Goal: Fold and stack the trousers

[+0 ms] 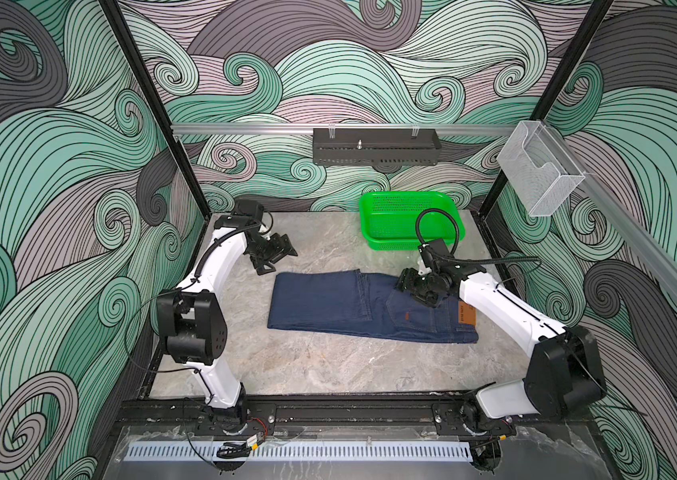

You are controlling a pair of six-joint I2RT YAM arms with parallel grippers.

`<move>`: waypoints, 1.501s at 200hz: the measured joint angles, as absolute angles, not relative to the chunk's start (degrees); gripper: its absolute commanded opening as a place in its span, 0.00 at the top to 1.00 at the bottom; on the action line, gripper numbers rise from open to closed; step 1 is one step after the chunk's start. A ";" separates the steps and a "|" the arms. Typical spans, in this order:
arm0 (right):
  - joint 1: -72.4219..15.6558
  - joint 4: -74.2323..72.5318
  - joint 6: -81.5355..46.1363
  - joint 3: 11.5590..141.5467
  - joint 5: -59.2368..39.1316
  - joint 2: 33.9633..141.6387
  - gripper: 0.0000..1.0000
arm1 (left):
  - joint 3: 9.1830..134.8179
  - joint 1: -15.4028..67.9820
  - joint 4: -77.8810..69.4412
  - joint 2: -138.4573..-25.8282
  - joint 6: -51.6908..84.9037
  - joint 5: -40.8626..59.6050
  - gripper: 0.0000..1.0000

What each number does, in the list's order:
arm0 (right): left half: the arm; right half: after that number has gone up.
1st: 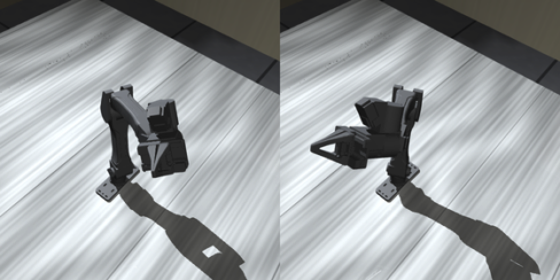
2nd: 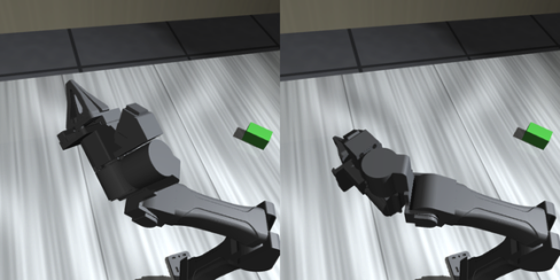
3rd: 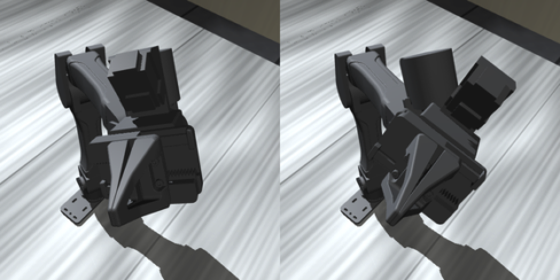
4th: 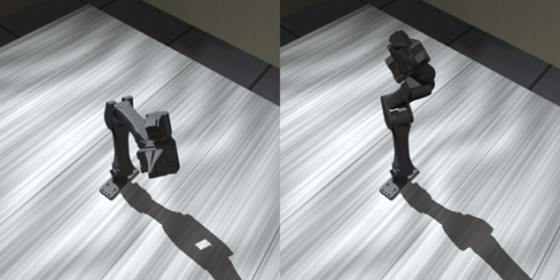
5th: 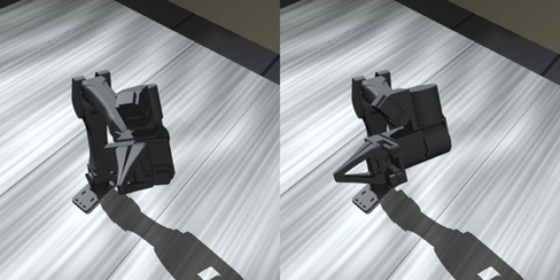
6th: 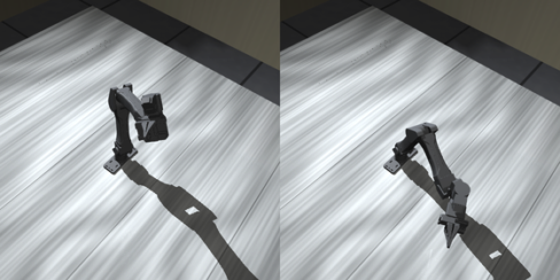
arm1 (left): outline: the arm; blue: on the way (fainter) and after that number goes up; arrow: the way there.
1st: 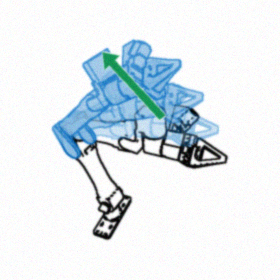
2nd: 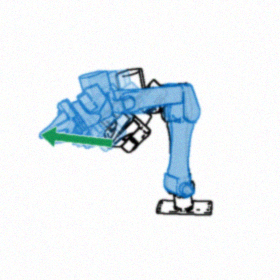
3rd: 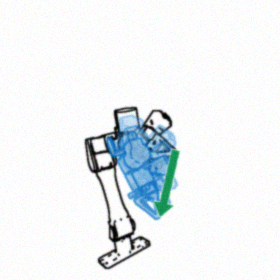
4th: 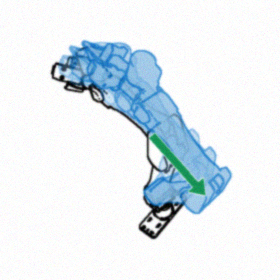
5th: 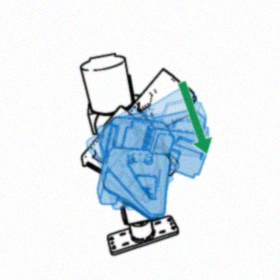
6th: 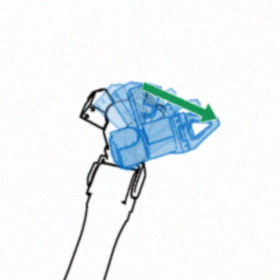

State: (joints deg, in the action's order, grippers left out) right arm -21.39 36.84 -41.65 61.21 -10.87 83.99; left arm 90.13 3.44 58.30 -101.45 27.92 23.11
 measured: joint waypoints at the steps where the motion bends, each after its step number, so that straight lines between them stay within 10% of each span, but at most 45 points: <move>1: -21.41 36.86 -41.60 61.21 -10.85 84.05 0.31 | 90.13 3.36 58.41 -101.56 27.62 23.11 0.12; 300: -34.65 24.40 -47.13 61.87 -17.85 103.68 0.41 | 84.49 -4.12 66.61 -113.93 12.43 20.51 0.12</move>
